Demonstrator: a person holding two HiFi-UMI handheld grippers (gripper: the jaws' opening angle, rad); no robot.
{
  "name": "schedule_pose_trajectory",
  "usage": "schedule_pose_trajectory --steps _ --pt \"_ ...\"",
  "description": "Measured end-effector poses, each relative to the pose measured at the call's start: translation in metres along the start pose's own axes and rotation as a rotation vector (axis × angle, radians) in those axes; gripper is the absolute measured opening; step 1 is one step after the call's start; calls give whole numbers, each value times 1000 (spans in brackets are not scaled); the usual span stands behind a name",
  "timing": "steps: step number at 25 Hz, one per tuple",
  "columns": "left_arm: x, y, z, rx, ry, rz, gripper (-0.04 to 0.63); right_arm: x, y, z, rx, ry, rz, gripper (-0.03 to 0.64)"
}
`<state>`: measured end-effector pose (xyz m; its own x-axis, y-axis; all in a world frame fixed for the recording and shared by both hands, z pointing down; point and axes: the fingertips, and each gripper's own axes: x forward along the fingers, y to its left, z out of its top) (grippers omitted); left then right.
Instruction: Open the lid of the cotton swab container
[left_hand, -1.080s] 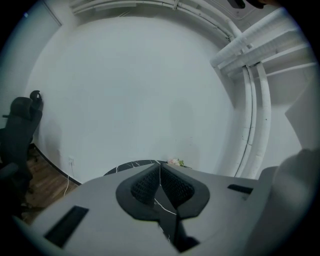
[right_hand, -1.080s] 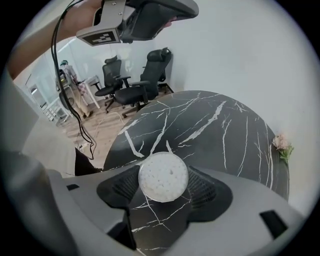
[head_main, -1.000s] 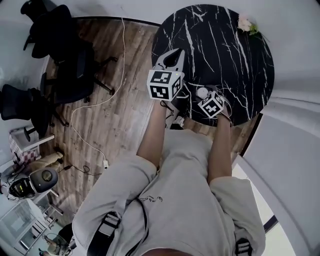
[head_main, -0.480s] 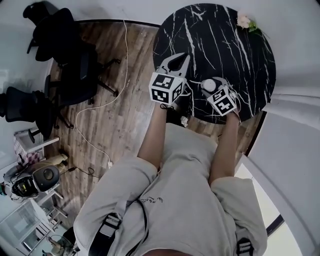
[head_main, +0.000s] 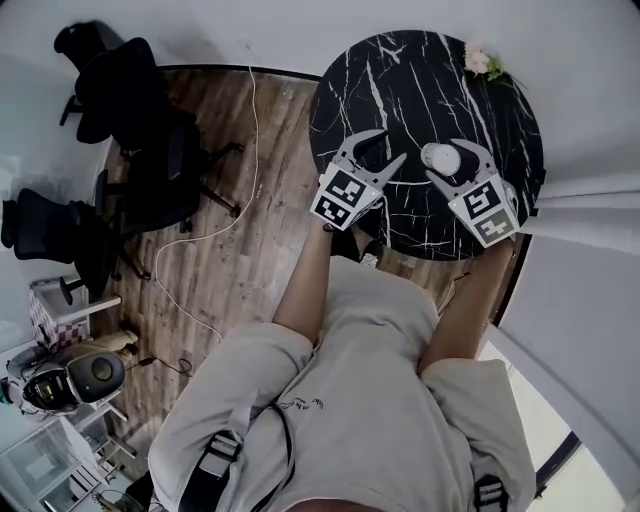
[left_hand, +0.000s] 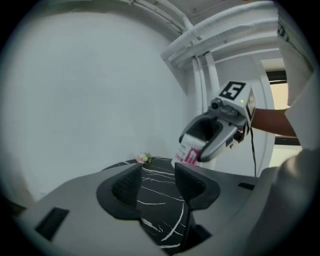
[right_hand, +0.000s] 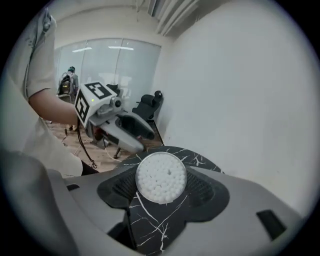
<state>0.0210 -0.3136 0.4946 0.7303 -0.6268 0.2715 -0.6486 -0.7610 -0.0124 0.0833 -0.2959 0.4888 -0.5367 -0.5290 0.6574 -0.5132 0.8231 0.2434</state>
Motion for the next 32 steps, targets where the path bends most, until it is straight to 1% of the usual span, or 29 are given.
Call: schedule_pose_trajectory --steps 2,4,6,8,12,16,19,21,22,23,25,28,32 --pt "4 -11 -7 47 33 -41 230 -8 -5 11 21 -41 -23 288" --pt "8 -22 -14 82 51 -66 257 -11 -6 22 52 -95 -25 288" --pt "10 -35 -20 101 56 -86 280 -11 1 32 73 -122 -7 290" --pt "11 -44 -21 126 55 -80 293 -9 13 37 68 -107 23 288" --pt "12 -51 -14 192 42 -48 302 -1 34 38 39 -37 92 288" --pt "12 -58 -9 215 35 -59 303 5 47 43 28 -6 143 288" --pt "13 -59 -12 222 50 -49 301 6 57 42 14 11 184 288" --pt "13 -60 -12 223 45 -44 299 4 60 45 19 -7 206 290" --pt "13 -61 -10 214 35 -46 297 3 60 46 23 -21 213 288" --pt "13 -62 -8 201 21 -50 272 2 60 47 27 -34 219 290" --pt "12 -64 -4 170 -4 -57 270 -1 60 49 33 -60 224 290" --pt "11 -62 -1 134 -23 -45 268 -2 58 54 37 -107 203 290" --pt "13 -53 5 109 -28 4 268 -5 49 63 62 -176 149 290"
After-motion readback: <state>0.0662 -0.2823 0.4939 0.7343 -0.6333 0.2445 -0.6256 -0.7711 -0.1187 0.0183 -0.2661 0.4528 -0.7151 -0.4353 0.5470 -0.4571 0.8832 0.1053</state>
